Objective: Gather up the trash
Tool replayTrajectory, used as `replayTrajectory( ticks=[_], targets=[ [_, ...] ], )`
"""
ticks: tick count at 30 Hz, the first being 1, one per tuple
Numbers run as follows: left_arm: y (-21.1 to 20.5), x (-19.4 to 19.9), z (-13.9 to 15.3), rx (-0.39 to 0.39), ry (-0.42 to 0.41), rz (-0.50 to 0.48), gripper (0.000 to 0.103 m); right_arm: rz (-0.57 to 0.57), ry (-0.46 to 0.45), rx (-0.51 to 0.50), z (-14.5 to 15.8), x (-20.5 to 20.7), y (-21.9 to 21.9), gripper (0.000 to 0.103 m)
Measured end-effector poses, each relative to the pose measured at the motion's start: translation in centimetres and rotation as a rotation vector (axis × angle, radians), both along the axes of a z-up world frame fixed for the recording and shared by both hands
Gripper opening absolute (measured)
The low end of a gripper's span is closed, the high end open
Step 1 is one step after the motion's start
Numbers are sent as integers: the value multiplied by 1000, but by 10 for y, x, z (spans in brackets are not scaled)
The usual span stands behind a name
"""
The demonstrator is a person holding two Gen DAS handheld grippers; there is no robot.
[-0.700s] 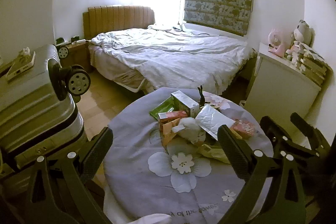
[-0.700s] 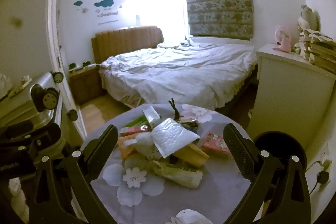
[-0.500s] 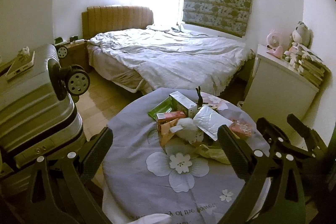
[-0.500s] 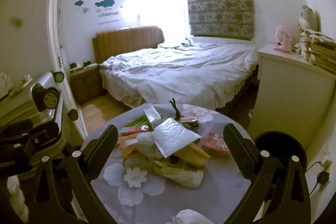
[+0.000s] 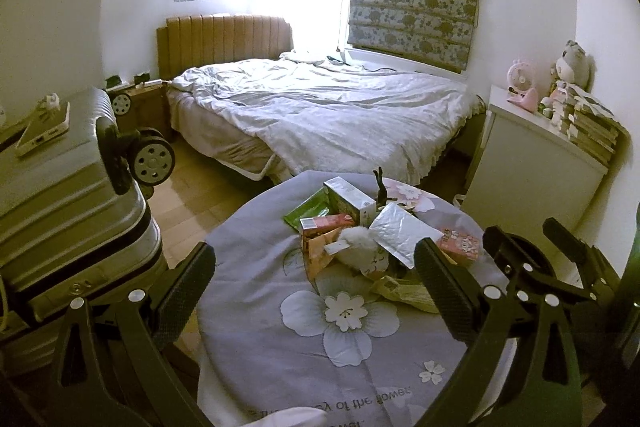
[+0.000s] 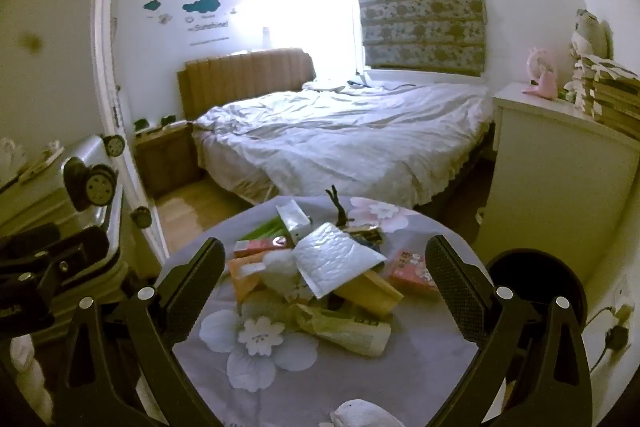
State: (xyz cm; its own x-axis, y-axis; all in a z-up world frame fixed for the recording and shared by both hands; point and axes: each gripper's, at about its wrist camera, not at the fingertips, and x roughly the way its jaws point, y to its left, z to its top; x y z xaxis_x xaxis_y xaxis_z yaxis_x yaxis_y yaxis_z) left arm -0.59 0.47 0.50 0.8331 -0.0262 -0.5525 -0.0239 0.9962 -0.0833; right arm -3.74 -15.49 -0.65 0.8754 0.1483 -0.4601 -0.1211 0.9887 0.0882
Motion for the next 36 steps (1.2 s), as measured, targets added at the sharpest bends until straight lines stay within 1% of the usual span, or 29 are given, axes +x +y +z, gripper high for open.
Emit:
replayTrajectory(
  ticks=[8, 15, 19, 24, 30, 31, 32, 34, 36],
  targets=[
    [0, -1, -2, -8, -10, 1, 98, 0, -2, 0, 0, 0, 0, 99],
    [0, -3, -2, 3, 0, 2, 98, 0, -2, -1, 0, 0, 0, 99],
    [-2, 1, -4, 29, 24, 4, 98, 1, 1, -1, -1, 0, 1, 99],
    [-2, 6, -7, 41, 50, 5, 98, 6, 14, -3, -5, 1, 5, 99],
    [1, 16, -13, 25, 63, 7, 98, 7, 45, -8, -10, 13, 4, 99],
    [2, 18, -15, 16, 53, 6, 98, 7, 50, -9, -12, 15, 4, 99],
    [3, 20, -16, 20, 71, 6, 98, 7, 54, -10, -12, 16, 3, 99],
    [4, 24, -19, 17, 75, 2, 98, 6, 69, -13, -15, 22, 3, 99],
    [6, 31, -24, 1, 89, -10, 98, 7, 79, -20, -16, 27, 3, 99]
  ],
)
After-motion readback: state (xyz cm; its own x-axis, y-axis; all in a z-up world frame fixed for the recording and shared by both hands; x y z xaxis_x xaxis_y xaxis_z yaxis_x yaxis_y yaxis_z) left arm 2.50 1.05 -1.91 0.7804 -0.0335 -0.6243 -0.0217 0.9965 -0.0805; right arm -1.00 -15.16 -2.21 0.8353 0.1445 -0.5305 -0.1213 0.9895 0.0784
